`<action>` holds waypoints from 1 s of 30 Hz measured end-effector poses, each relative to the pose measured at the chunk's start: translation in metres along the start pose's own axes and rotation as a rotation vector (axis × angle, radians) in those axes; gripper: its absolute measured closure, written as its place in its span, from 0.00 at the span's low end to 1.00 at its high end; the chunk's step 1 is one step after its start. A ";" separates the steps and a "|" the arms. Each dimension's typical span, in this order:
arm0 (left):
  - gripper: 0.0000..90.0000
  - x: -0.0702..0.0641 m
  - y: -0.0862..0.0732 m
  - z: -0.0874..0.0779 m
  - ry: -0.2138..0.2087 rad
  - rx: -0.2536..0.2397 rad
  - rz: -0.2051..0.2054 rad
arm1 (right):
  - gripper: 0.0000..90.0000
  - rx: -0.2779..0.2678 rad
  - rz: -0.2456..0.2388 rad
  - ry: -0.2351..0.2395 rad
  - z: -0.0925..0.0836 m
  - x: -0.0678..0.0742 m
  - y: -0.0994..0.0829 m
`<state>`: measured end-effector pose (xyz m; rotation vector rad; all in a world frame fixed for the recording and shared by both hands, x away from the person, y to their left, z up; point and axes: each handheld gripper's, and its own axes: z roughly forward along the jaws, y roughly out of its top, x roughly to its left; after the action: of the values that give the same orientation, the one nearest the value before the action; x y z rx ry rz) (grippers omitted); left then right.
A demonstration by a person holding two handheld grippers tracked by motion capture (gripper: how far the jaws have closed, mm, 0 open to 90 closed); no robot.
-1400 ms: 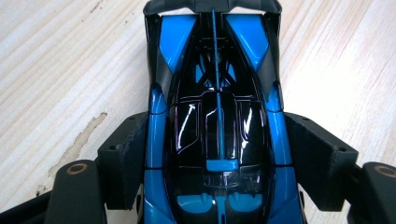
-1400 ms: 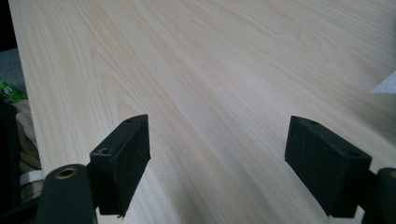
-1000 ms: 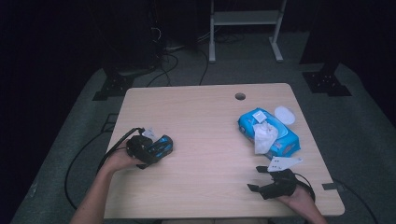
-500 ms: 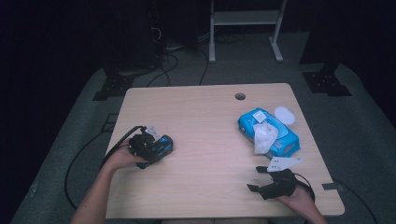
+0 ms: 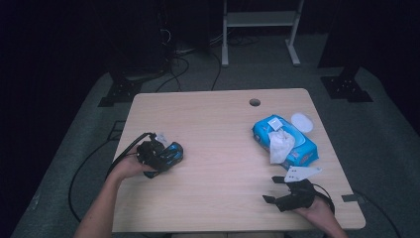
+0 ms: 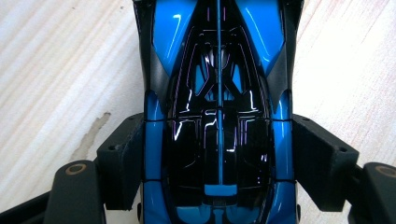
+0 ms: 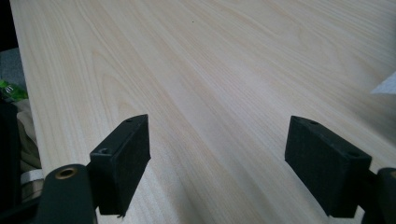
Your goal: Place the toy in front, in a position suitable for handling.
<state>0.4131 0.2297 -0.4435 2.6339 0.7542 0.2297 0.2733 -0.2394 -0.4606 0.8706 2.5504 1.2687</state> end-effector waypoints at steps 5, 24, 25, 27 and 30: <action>0.29 -0.001 0.002 -0.005 0.013 -0.008 0.006 | 0.24 -0.002 -0.005 -0.001 0.000 0.000 0.000; 0.31 -0.083 0.080 0.009 -0.093 -0.074 0.255 | 0.24 -0.022 0.000 -0.010 -0.006 -0.002 0.001; 0.31 -0.088 0.084 0.011 -0.104 -0.076 0.270 | 0.24 -0.023 -0.002 -0.010 -0.006 -0.002 0.001; 0.31 -0.095 0.087 0.013 -0.114 -0.078 0.284 | 0.24 -0.023 -0.002 -0.010 -0.006 -0.001 0.001; 0.31 -0.116 0.099 0.018 -0.139 -0.077 0.338 | 0.24 -0.029 0.000 -0.013 -0.009 -0.002 0.000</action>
<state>0.3670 0.0847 -0.4254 2.6562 0.2466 0.1609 0.2716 -0.2466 -0.4550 0.8698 2.5160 1.2920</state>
